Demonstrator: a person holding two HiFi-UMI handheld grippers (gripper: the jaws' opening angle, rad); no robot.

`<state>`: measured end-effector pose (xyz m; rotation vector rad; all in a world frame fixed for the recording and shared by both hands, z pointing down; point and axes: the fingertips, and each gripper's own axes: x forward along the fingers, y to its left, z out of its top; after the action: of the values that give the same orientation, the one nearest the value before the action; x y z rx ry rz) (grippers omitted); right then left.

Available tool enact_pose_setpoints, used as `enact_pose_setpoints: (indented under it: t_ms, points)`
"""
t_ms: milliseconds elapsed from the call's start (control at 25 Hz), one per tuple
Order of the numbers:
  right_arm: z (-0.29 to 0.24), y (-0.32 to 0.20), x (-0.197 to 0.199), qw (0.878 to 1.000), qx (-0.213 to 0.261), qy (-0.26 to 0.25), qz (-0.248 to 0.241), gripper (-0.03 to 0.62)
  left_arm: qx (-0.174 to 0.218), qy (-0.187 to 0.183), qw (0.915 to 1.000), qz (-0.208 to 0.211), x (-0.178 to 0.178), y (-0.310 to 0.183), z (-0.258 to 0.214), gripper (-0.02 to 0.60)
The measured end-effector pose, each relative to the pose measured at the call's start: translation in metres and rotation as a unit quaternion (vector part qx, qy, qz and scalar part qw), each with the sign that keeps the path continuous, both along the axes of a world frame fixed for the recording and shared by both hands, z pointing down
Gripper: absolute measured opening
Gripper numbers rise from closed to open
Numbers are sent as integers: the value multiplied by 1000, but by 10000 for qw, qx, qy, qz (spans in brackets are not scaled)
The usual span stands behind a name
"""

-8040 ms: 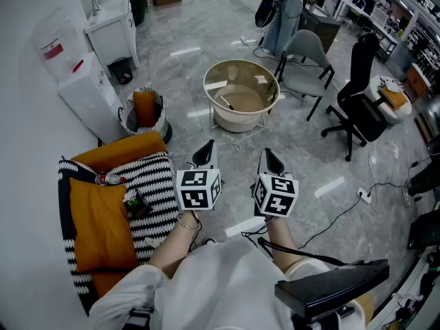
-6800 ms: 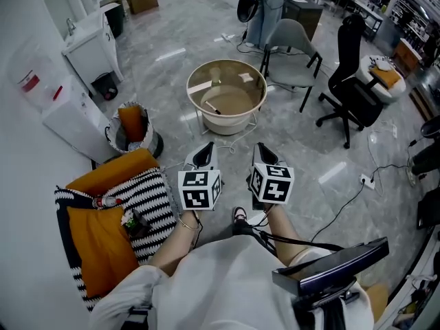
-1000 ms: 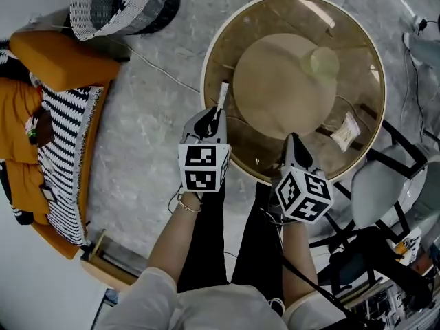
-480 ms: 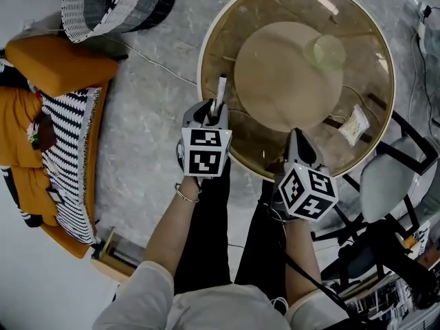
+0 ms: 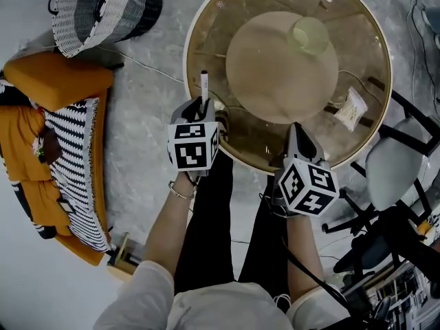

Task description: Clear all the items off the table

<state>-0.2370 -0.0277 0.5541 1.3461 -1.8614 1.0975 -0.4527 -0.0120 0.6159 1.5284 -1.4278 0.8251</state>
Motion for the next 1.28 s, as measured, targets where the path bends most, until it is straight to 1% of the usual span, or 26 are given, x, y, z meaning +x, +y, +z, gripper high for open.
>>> enact_pose_setpoints:
  t_ms: [80,160,320,480,640,760,840,1000,1160,1280]
  points:
    - [-4,1,10,9999,45,-23,104,23,-8,37,10000,42,4,-2,-3,69]
    - [-9,2,25,9996,91,-28,255,23,13,-32,9998,211,13,-4,-9,69]
    - [-20,6,69,9972,187,1,719,23,42,25,9987,512,49,-7,-25,69]
    - [-32,14,126,9912,278,66,1291,23,154,102,9940,1077,110,-9,-49,69]
    - [-41,31,198,9800,345,171,1951,23,222,87,9851,1701,186,-3,-66,69]
    - [-46,51,255,9658,428,275,2541,23,184,244,9756,2173,247,3,-67,69]
    - [-47,67,292,9554,456,341,2897,24,158,291,9665,2544,290,8,-66,69]
    - [-45,101,356,9371,404,421,3442,24,124,400,9472,3179,376,23,-70,69]
    - [-40,125,402,9234,361,431,3798,25,94,544,9299,3635,455,35,-69,69]
    - [-32,136,431,9181,306,396,3932,23,94,663,9215,3827,511,38,-66,69]
